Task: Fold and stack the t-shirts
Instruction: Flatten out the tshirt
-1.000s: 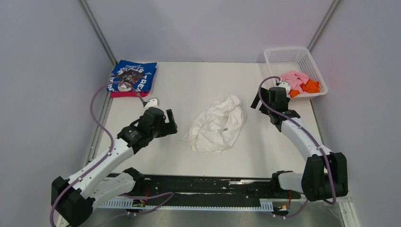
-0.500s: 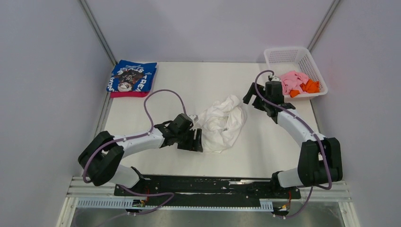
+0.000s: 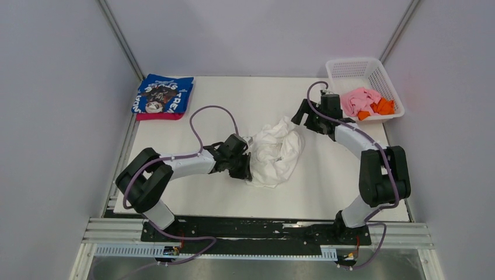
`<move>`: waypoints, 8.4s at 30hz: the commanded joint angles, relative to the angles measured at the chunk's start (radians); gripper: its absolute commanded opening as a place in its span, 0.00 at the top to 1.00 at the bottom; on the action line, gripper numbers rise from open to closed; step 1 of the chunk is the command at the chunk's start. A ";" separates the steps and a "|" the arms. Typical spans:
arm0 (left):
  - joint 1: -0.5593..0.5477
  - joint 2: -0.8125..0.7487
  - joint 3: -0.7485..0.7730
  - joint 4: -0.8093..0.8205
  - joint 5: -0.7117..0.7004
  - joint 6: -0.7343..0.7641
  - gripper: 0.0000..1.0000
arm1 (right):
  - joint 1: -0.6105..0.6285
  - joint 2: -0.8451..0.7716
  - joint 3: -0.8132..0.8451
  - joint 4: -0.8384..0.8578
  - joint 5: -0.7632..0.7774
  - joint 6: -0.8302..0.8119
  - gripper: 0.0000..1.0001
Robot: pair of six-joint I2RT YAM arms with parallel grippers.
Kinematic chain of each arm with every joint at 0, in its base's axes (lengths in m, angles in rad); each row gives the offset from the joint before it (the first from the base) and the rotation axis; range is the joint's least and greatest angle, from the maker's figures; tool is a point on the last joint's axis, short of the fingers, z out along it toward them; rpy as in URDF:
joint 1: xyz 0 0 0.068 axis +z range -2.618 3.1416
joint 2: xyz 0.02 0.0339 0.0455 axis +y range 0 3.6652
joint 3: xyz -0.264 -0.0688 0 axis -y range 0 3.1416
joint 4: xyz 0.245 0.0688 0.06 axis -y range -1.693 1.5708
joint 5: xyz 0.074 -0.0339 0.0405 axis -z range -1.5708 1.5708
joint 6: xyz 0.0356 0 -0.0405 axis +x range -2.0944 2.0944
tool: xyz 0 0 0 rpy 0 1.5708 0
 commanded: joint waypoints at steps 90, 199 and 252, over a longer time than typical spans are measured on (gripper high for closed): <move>0.489 0.340 1.039 -0.533 -0.604 0.196 0.00 | -0.008 0.206 0.512 -0.060 0.103 -0.070 0.00; 0.625 -0.055 0.004 -0.243 -0.384 -0.080 1.00 | -0.086 -0.687 -0.307 -0.571 0.053 0.170 0.00; 0.340 -0.699 0.192 -0.288 -0.781 -0.102 1.00 | 0.096 -0.705 -0.068 -0.553 0.479 0.264 1.00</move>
